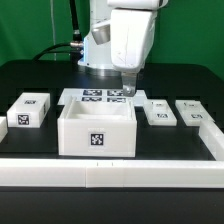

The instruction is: Assemble cabinet

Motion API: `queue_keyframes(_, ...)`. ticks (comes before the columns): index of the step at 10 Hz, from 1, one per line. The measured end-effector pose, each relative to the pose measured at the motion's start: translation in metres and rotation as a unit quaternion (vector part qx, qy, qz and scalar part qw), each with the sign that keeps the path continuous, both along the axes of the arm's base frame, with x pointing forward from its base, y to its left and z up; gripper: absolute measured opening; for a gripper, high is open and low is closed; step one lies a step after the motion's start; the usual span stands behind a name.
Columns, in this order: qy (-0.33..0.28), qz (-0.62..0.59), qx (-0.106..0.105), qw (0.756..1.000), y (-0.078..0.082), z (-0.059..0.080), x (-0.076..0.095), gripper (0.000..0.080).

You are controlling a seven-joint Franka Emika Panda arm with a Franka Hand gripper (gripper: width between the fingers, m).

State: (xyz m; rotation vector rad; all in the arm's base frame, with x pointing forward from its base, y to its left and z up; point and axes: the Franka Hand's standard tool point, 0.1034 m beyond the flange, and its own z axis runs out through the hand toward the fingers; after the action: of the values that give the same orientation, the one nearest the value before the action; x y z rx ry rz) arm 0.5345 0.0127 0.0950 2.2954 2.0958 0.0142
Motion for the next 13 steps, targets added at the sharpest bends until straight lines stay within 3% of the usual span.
queue_keyframes(6,0.006,0.033,-0.002,0.999,-0.006,-0.006,-0.008,0.0798)
queue_keyframes(7,0.002,0.032,0.002,0.999,-0.012,-0.014,-0.026,0.0798)
queue_keyframes(10,0.004,0.032,0.006,0.999,-0.012,-0.029,-0.054,0.0798)
queue_keyframes(13,0.004,0.031,0.005,0.999,-0.012,-0.03,-0.052,0.0798)
